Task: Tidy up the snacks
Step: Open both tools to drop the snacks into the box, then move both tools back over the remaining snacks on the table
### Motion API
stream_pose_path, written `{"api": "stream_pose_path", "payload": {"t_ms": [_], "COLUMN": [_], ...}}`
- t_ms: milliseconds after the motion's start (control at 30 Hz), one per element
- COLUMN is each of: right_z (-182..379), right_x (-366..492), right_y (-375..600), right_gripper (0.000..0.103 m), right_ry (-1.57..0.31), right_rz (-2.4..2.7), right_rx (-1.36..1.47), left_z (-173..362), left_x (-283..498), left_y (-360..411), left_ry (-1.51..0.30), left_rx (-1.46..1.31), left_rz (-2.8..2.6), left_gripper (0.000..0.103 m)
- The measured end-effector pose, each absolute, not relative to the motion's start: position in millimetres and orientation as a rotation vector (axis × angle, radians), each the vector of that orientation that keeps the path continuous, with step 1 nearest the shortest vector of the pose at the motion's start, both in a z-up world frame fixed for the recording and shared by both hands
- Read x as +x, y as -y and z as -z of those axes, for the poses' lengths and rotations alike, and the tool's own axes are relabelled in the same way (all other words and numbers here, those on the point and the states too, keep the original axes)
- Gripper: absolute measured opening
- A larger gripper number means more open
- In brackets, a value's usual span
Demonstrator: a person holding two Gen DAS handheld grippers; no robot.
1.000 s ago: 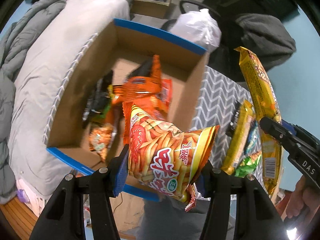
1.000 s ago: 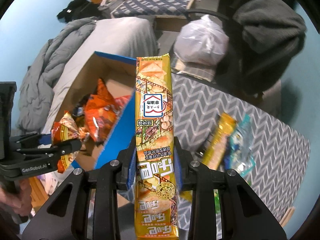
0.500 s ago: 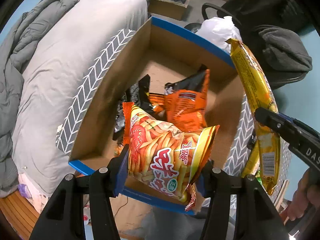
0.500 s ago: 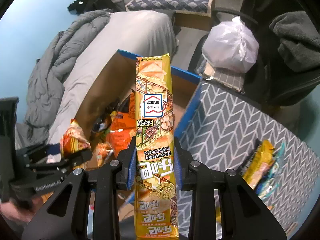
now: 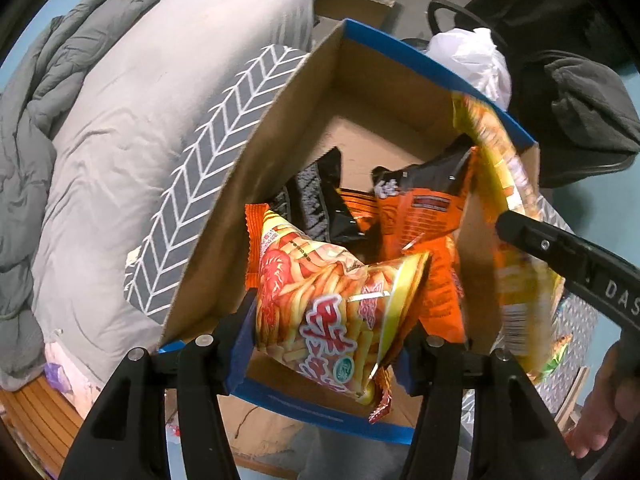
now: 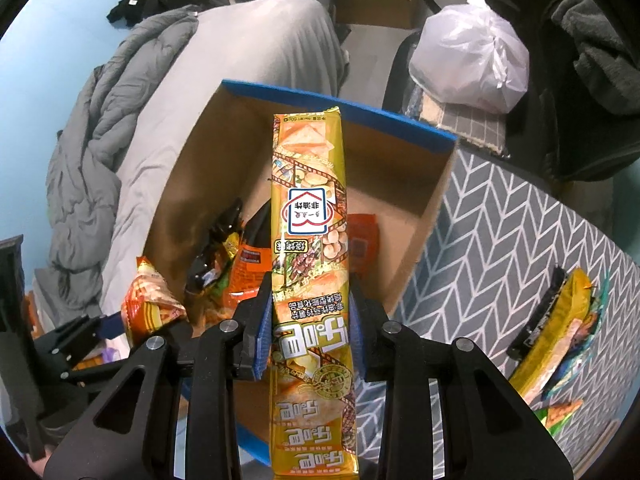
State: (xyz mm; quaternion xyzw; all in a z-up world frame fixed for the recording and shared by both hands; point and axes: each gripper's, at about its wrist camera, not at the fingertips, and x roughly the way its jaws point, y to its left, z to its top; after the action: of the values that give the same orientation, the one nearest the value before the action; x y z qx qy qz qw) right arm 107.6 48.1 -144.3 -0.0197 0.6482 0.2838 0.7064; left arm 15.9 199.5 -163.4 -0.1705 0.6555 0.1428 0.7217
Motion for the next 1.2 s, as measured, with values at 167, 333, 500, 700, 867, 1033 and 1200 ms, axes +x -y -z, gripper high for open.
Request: {"api": "stream_pose_path", "payload": {"t_ms": [167,333,500,700,867,1033,1200], "right_z": [137.1,126.2,120.4,116.0,111.6,108.0,102.5], "right_x": [104.8,103.3,102.1,100.7,98.3,95.4,91.4], "right_y": [-54.8,-54.1,-48.1,-34.2,-19.5,-2.1,16.3], "right_gripper": [0.058,0.061,0.061,0.061,0.061,0.065,0.065], "right_ry": [-1.416,-1.388,-1.373,-1.366,-1.358,-1.352,-1.344], "right_rz": [-0.619,-0.611,-0.592,-0.560,-0.532,-0.504,-0.477], "right_rx": [-0.070,-0.083,-0.092,-0.096,-0.092,-0.082,-0.072], "left_z": [159.4,154.8,146.9,133.5,124.1,118.2,115.6], "left_x": [14.7,13.0,11.6,14.8,17.9,19.6,22.8], "left_y": [-204.2,-206.2,-205.1,-194.5,-182.2,-169.9,-155.7], "left_ry": [-1.436,-1.434,-1.427,-1.409,-1.395,-1.392,-1.394], "left_rx": [-0.376,-0.385,-0.391,-0.369,-0.343,-0.329,-0.317], "left_rz": [-0.318,-0.303,-0.280,-0.253,-0.230,-0.211,-0.191], "left_gripper": [0.076,0.076,0.076,0.077,0.077,0.077,0.077]}}
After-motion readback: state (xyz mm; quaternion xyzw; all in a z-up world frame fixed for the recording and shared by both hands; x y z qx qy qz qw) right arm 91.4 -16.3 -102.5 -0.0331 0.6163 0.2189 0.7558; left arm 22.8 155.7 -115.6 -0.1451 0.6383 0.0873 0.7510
